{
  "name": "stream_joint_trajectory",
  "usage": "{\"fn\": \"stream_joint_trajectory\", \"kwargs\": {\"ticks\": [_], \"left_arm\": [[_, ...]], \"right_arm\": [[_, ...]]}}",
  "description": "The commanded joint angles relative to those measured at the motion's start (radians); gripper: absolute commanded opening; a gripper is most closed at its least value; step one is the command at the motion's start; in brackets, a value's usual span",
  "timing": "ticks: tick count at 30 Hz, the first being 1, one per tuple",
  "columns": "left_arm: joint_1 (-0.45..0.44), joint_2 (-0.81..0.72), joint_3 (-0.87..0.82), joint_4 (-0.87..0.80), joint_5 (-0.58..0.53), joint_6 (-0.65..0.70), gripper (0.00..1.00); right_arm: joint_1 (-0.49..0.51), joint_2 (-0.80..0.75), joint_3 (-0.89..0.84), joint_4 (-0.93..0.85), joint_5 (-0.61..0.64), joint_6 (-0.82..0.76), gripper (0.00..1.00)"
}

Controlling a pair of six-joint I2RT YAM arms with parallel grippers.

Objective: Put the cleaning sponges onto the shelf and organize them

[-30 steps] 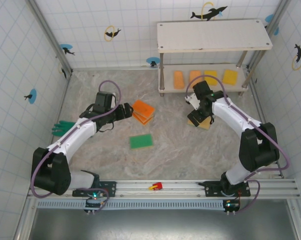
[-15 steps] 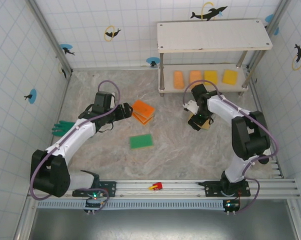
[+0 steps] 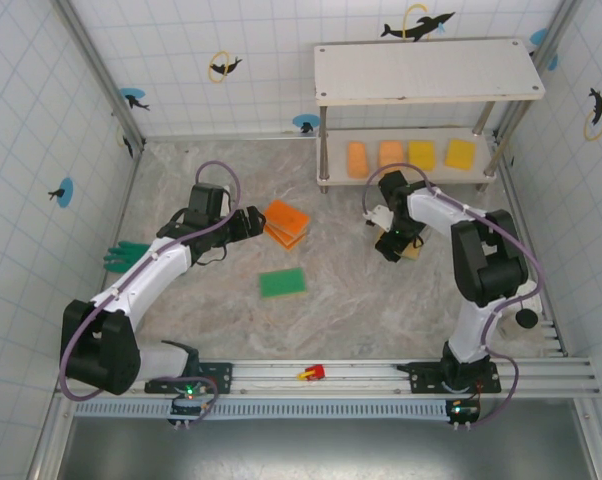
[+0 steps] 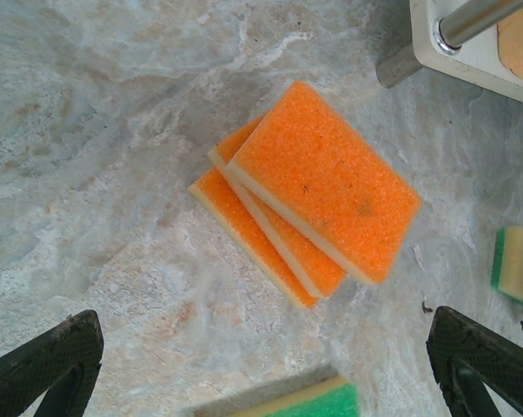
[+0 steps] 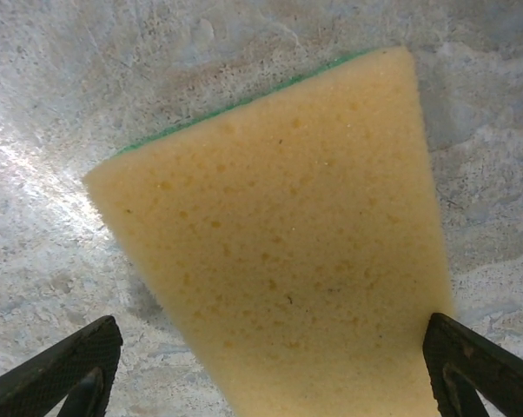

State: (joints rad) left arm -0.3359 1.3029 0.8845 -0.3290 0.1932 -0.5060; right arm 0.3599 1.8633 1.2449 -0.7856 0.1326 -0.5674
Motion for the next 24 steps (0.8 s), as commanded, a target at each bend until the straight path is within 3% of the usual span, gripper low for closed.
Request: {"fn": "stream_joint_trajectory", "kwargs": {"ticks": [1, 17, 24], "left_arm": [[-0.006, -0.020, 0.008, -0.013, -0.015, -0.016, 0.97], [-0.009, -0.037, -0.010, 0.002, 0.002, -0.019, 0.97], [-0.006, -0.039, -0.012, 0.002, 0.000, -0.019, 0.97]], "right_arm": [[-0.001, 0.032, 0.051, -0.028, -0.026, 0.009, 0.88], [0.010, 0.060, 0.138, -0.138, -0.153, 0.112, 0.39], [0.003, 0.071, 0.205, -0.223, -0.310, 0.146, 0.26]]}}
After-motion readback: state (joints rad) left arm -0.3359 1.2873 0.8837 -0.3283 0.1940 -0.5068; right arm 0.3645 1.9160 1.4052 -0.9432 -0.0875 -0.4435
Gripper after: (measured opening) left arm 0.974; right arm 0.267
